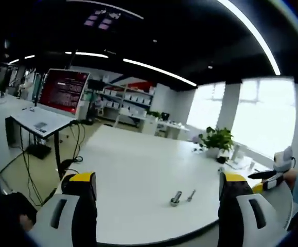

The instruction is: Place the washer onto the threaded stud by aligning its center hole with the stud, sliding it down to the base, and recovering from edge contact or off-axis alignment until the washer reaches the visible bottom stop.

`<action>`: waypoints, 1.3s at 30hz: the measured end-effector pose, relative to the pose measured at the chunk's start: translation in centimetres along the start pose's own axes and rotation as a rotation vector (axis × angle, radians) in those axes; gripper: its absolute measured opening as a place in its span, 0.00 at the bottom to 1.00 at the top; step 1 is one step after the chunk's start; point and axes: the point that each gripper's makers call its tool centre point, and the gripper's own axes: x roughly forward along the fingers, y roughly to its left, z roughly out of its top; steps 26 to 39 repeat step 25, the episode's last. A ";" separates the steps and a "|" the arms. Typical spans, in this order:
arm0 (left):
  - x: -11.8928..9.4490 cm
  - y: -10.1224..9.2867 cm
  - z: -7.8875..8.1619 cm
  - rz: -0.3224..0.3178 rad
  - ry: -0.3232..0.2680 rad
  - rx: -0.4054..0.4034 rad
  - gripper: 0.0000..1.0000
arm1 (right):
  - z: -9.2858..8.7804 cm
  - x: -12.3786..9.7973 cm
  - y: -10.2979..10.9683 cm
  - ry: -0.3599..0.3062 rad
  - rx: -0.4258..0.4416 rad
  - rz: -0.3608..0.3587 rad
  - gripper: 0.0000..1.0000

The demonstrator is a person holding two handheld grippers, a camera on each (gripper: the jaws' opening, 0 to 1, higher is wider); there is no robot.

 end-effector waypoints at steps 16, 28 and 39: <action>2.7 -5.4 -3.4 -0.060 0.086 0.175 0.96 | -1.0 0.4 -0.8 0.039 0.072 -0.026 0.84; 2.6 -4.2 -4.9 0.016 0.181 0.217 0.83 | -1.0 0.4 -0.2 0.044 0.069 0.009 0.83; 2.6 -4.2 -4.9 0.016 0.181 0.217 0.83 | -1.0 0.4 -0.2 0.044 0.069 0.009 0.83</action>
